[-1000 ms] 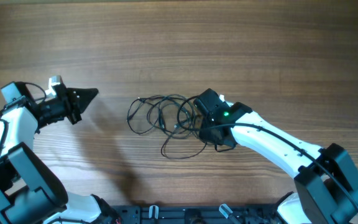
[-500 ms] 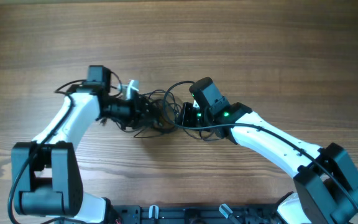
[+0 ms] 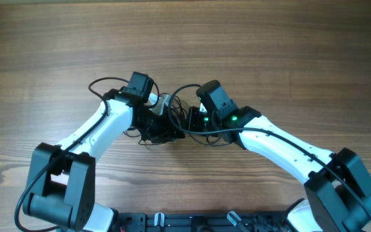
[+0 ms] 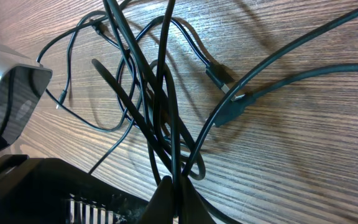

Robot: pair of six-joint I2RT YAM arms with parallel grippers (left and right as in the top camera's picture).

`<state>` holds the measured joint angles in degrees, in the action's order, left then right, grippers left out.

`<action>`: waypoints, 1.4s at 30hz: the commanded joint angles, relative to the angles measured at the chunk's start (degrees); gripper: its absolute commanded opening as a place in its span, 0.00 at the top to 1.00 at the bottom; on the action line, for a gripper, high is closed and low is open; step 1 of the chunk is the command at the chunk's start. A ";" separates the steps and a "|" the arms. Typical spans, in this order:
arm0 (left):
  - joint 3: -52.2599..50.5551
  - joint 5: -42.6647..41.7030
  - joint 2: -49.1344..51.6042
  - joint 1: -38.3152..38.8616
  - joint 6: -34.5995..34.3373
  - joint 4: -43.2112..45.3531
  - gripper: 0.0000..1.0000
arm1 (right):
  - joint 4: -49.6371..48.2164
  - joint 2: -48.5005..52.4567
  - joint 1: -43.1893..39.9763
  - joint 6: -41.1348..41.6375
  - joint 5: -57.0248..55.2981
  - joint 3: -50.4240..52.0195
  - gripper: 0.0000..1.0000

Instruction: Untangle cables

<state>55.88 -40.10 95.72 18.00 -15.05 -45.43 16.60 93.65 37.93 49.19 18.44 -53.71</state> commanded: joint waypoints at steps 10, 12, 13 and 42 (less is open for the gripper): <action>0.39 2.25 -2.54 -9.09 1.40 -1.90 0.96 | 9.62 0.68 -1.57 0.50 -8.28 -0.17 0.96; 0.39 2.23 -5.09 -15.80 1.51 -2.89 0.96 | 14.93 0.68 -3.56 0.48 -12.09 -0.17 0.96; 0.39 1.73 -6.49 -19.50 2.34 -3.08 0.96 | 17.70 0.68 -4.87 0.37 -13.86 -0.17 0.96; 0.37 0.00 -12.35 -37.40 -0.17 -3.80 0.51 | 17.14 0.63 -9.42 -10.45 -8.41 -0.28 0.96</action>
<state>55.88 -51.68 84.29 -26.13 -15.75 -49.47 36.34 93.65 28.67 45.91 6.63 -53.76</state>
